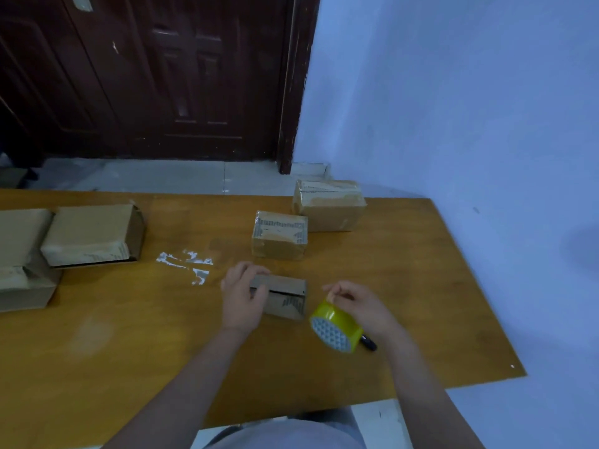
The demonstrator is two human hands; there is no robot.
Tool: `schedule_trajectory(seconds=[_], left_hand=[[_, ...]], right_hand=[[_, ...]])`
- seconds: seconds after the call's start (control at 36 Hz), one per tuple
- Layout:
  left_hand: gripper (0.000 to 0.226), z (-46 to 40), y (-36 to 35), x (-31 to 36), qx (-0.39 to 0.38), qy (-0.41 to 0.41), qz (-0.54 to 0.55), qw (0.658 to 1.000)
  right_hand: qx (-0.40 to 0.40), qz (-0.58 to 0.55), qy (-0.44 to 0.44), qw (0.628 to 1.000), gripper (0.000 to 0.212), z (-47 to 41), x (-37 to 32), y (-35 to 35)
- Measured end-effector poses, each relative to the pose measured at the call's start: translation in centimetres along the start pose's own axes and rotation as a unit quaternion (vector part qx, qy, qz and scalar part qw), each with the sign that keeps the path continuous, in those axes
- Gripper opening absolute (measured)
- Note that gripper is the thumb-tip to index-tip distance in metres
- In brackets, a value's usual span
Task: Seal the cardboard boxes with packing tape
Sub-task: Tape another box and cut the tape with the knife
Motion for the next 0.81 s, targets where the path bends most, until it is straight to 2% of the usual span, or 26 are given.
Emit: schedule_trajectory(seconds=[0.06, 0.11, 0.17, 0.22, 0.31, 0.39, 0.47, 0.56, 0.64, 0.81], left_hand=[[0.033, -0.5, -0.9, 3.3, -0.055, -0.044, 0.036, 0.997], [0.046, -0.6, -2.5, 6.4, -0.149, -0.082, 0.059, 0.984], [0.046, -0.8, -3.3, 8.4, -0.191, -0.087, 0.062, 0.976], [0.03, -1.5, -3.3, 8.9, -0.184, -0.063, 0.069, 0.979], [0.028, -2.5, -2.7, 9.4, -0.192, -0.053, 0.057, 0.978], [0.031, -3.2, -1.8, 10.1, -0.18, -0.055, 0.051, 0.981], [0.029, -4.3, -0.6, 10.8, -0.119, -0.041, 0.037, 0.991], [0.032, -5.2, 0.2, 10.8, -0.113, 0.054, 0.113, 0.986], [0.028, -5.1, -0.4, 10.4, -0.164, 0.172, 0.224, 0.945], [0.032, -4.2, -2.2, 12.0, -0.245, 0.289, 0.346, 0.858]], right_hand=[[0.009, 0.02, 0.024, 0.999, 0.012, -0.3, -2.4, 0.1], [0.021, 0.033, 0.059, 0.998, 0.013, -0.6, -4.6, 0.0], [0.041, 0.054, 0.086, 0.994, 0.014, -1.0, -6.1, 0.1], [0.064, 0.089, 0.102, 0.989, 0.012, -1.2, -7.1, 0.4], [0.087, 0.133, 0.12, 0.98, 0.004, -1.3, -8.2, 0.8], [0.124, 0.128, 0.139, 0.974, 0.012, -1.2, -9.2, 1.3], [0.136, 0.066, 0.166, 0.975, 0.027, -0.1, -10.5, 1.3], [0.142, -0.005, 0.162, 0.976, 0.036, 1.1, -11.0, 1.9], [0.137, -0.057, 0.201, 0.968, 0.03, 2.6, -11.7, 2.7], [0.089, -0.236, 0.276, 0.927, 0.015, 4.1, -12.7, 3.7]])
Point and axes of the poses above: each hand's wrist, its own z-axis away from the middle knuckle, its own y-axis out of the back of the hand, x = y × z, the point moved 7 cm from there along -z, towards the middle knuckle, and after that the axes turned 8 degrees about -z, right-handed, at the moved point
